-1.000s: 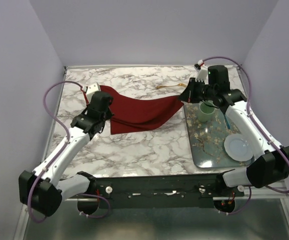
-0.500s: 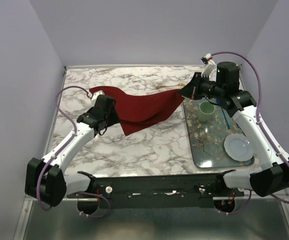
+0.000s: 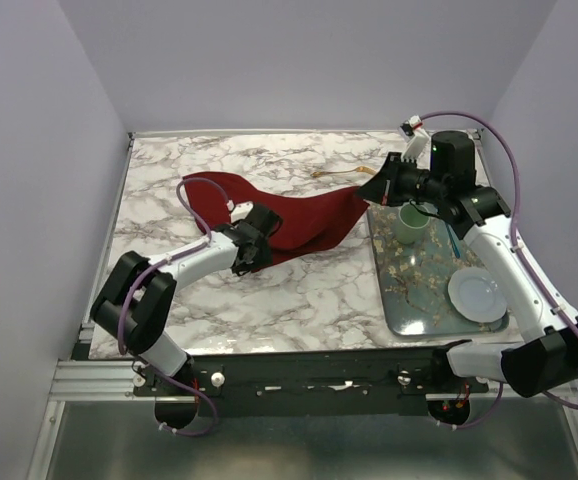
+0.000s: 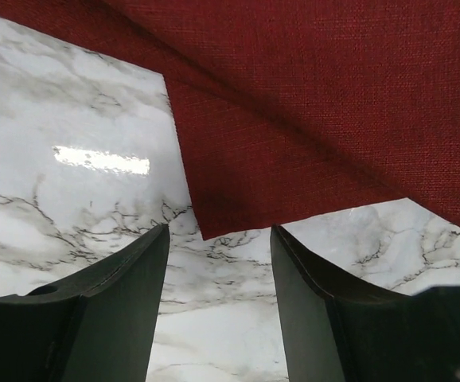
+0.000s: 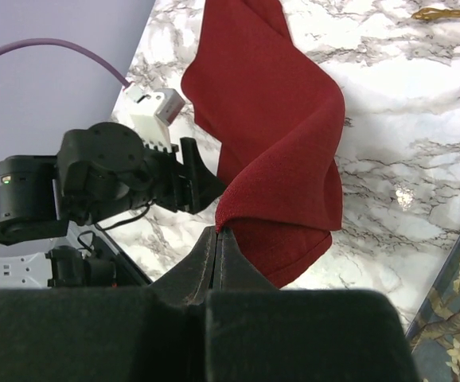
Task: Fold the napkin, place the utensils inside, and roll it up
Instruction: Flatten the napkin out
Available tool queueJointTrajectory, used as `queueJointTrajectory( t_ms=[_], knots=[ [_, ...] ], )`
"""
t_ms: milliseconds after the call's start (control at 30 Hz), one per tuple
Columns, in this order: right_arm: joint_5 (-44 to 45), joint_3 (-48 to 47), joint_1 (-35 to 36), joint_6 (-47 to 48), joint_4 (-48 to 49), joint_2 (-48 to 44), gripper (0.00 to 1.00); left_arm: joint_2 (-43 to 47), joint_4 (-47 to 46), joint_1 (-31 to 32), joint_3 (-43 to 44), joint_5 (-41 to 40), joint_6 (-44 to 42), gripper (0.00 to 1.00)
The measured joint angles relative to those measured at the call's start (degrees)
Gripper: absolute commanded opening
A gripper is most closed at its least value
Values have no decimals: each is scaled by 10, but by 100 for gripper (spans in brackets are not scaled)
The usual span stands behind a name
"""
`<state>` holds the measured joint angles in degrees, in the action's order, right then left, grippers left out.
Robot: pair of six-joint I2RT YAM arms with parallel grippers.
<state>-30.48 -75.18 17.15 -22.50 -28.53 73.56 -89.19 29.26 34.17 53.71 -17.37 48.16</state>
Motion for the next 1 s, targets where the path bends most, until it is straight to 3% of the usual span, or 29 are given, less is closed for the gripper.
queueJointTrajectory(
  t_ms=[367, 433, 600, 733, 867, 1000],
  knots=[
    [0, 14, 0, 0, 1, -7, 1, -45, 0, 11, 2, -15, 31, 63],
    [0, 16, 0, 0, 1, -7, 1, -49, -3, 11, 2, -17, 33, 58],
    [0, 32, 0, 0, 2, -10, 1, -44, -31, 10, -14, -36, 38, 28],
    [0, 53, 0, 0, 2, -16, 1, -6, -101, -6, -71, -39, 49, 18],
    [0, 72, 0, 0, 5, -23, 1, 14, -155, -24, -103, -35, 49, 0],
    [-2, 79, 0, 2, 5, -23, 1, 30, -146, -33, -107, -35, 29, 0]
  ],
)
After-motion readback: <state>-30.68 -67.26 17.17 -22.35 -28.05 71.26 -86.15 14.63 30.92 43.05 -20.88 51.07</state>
